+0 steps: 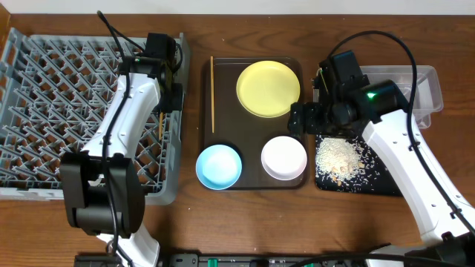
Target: Sort waste into correct bins and load items into the dishwasher
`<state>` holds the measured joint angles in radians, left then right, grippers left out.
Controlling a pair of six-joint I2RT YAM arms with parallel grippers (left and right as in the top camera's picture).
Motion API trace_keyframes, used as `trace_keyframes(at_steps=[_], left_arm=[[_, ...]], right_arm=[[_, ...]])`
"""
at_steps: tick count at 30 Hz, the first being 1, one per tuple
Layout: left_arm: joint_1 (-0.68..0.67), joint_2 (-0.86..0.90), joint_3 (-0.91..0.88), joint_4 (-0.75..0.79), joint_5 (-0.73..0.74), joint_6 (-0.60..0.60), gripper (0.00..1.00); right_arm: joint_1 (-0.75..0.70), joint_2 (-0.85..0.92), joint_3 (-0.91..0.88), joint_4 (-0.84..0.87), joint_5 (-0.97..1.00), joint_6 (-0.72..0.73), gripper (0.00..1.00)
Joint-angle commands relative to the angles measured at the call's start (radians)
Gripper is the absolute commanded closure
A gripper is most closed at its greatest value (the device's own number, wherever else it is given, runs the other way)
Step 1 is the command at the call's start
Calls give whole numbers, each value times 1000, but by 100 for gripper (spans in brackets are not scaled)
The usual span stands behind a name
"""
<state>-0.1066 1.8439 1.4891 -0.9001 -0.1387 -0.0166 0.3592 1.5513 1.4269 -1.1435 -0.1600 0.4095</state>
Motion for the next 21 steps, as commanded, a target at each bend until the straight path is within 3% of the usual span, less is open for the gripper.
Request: trace_keyframes(at_steps=[1,4,7,14,21], left_arm=[[-1,-30,5,-2,-12,9,72],[-2,-67,30,-18,-6,8,58],[-5,-120,45,-18,50,1,52],[-66,-174,43,63,313,-6,51],[-163,-50,11,201,241,-39,51]], right_arm=[[-5,11,18,-1,-3,-2,1],[-5,11,18,0,-2,-2,1],[-5,11,18,0,-2,-2,1],[-5,11,18,-1,-2,-2,1],[-5,11,18,2,-2,-2,1]])
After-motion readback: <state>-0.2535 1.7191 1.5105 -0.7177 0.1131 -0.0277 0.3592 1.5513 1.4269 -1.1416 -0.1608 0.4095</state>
